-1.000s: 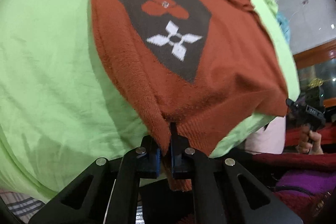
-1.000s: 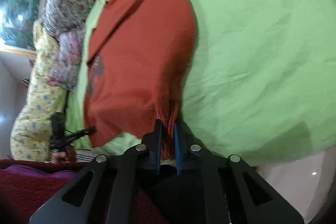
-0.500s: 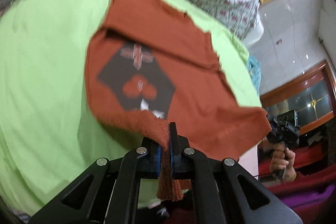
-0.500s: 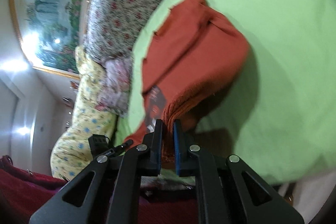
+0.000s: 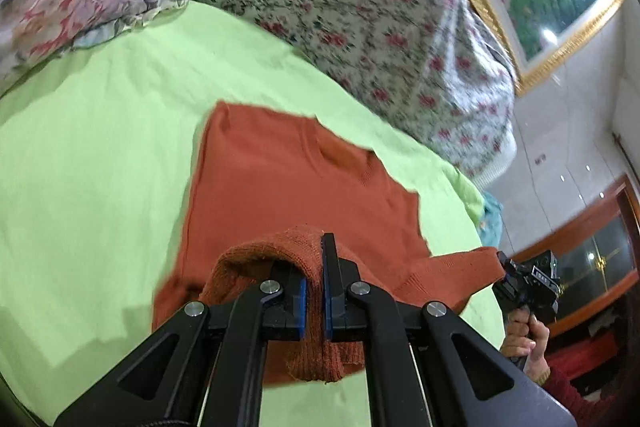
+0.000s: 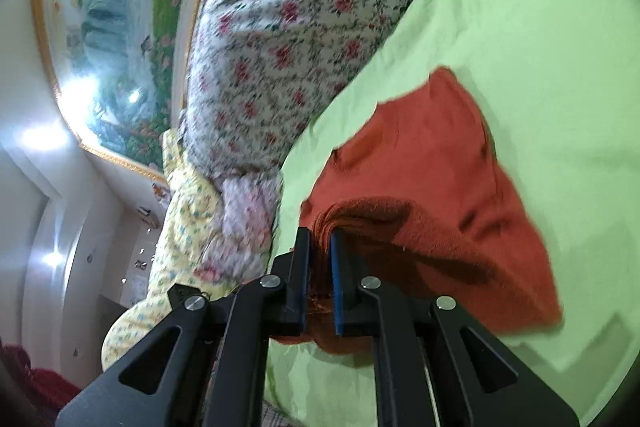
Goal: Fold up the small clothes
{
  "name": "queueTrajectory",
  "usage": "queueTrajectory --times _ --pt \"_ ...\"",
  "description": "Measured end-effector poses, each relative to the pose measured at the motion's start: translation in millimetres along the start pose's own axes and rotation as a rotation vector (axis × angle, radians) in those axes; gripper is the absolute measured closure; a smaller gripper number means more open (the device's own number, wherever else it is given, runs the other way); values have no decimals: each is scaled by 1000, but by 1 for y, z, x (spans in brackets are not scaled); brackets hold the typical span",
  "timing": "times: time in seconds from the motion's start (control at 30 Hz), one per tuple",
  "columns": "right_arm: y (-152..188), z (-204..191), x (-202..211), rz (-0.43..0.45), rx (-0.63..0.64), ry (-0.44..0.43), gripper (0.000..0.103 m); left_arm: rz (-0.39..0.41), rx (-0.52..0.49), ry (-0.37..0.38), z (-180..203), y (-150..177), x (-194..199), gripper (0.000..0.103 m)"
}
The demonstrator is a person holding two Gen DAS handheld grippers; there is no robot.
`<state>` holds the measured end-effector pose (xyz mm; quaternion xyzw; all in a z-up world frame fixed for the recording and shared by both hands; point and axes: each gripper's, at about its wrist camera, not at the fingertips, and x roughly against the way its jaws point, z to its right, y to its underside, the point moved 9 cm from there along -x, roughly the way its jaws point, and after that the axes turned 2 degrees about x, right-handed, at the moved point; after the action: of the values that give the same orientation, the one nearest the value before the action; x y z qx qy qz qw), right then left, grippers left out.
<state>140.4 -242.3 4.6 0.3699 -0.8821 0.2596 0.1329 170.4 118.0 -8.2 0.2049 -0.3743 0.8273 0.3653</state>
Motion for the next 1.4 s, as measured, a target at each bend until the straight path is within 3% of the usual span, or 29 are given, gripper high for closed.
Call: queueTrajectory --times 0.17,0.37,0.6,0.83,0.93,1.0,1.03,1.07,1.1,1.13,1.27,1.33,1.4 --pt "-49 27 -43 -5 -26 33 93 31 29 -41 -13 -43 -40 100" --pt "-83 68 -86 -45 -63 93 93 33 90 -99 -46 -69 -77 100" --pt "-91 116 -121 -121 -67 207 93 23 146 -166 -82 -74 -111 100" --pt "-105 133 -131 -108 -59 252 93 15 151 -191 -91 -79 -128 99" --pt "-108 138 -133 -106 -69 269 90 -25 148 -230 -93 -79 -134 97" --pt "-112 141 -127 -80 -87 285 79 -29 141 -228 -87 -80 -127 87" --pt "-114 142 -123 -67 -98 300 71 -23 128 -231 -83 -81 -120 74" --pt "-117 146 -113 -42 -113 335 68 -13 107 -239 -76 -80 -110 65" --pt "-119 145 -106 -23 -114 349 68 -3 89 -247 -70 -79 -101 49" --pt "-121 143 -98 -5 -108 358 68 7 66 -251 -63 -77 -91 44" --pt "-108 100 -80 -10 46 338 68 -59 -47 -129 -12 -38 -75 44" --pt "-84 75 -89 -98 160 300 68 -174 -147 -87 14 0 -90 44" --pt "-45 51 -112 -242 274 255 68 -256 -227 -84 27 29 -110 45"
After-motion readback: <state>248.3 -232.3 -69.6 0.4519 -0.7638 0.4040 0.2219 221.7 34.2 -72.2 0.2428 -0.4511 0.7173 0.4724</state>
